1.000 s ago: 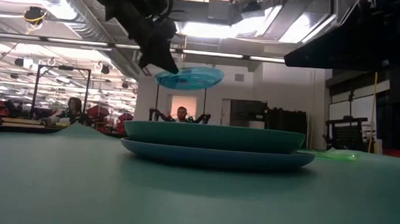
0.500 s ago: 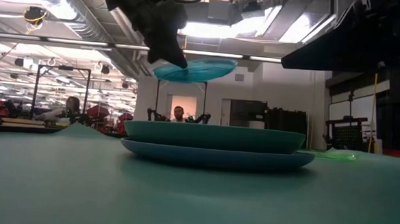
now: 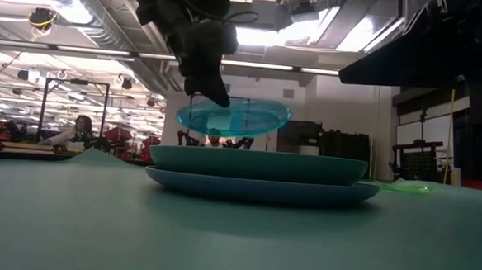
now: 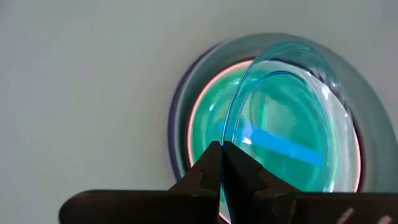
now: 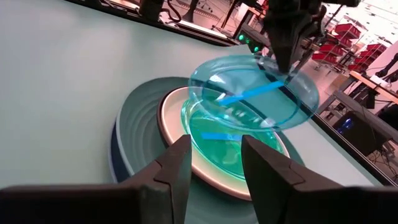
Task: Stack plastic plates
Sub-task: Stack the light blue plate on top of the light blue plate, then stack the light green plate on top of the light blue plate
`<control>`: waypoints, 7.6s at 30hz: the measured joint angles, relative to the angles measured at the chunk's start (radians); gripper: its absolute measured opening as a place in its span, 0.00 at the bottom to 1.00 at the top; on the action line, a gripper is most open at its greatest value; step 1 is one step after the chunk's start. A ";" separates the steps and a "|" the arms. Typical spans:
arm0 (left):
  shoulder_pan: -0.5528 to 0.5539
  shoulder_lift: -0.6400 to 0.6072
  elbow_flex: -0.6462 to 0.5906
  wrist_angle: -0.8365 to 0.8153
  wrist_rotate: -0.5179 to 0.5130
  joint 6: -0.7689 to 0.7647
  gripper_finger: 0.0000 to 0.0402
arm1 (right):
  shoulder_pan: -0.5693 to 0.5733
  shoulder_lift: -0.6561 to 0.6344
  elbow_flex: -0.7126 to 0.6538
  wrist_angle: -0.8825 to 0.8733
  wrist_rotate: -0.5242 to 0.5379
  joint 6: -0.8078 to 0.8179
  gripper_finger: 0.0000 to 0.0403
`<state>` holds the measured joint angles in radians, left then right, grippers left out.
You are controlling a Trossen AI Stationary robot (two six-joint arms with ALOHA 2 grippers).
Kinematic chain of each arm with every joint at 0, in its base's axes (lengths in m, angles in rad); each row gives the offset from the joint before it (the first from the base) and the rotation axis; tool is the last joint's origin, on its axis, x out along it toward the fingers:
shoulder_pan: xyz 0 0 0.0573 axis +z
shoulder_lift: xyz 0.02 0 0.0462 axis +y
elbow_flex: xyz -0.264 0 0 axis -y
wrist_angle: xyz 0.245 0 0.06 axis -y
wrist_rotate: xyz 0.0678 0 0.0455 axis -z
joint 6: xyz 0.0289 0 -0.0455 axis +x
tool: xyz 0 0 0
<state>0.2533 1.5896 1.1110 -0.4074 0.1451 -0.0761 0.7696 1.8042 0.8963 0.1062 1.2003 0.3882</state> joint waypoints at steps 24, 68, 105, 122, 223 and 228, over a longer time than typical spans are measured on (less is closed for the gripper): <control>-0.048 0.137 0.000 0.095 -0.021 0.009 0.17 | -0.023 0.000 0.000 0.000 -0.041 0.027 0.34; -0.523 -0.349 -0.822 1.250 -0.187 0.003 0.25 | -0.709 -0.479 -0.211 -0.898 -0.645 0.219 0.34; -0.522 -0.348 -0.822 1.246 -0.338 -0.001 0.25 | -1.256 -0.282 -0.257 -0.422 -0.749 -0.025 0.34; -0.522 -0.348 -0.822 1.246 -0.346 -0.001 0.25 | -1.266 -0.207 -0.254 -0.391 -0.651 0.000 0.32; -0.523 -0.348 -0.822 1.247 -0.342 -0.002 0.25 | -0.438 -0.052 -0.006 0.077 -0.830 -0.314 0.17; -0.523 -0.348 -0.822 1.246 -0.342 -0.001 0.25 | -0.438 -0.084 -0.006 0.057 -0.827 -0.330 0.35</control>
<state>-0.2699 1.2415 0.2886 0.8389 -0.1969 -0.0768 0.3313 1.7200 0.8898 0.1628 0.3734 0.0577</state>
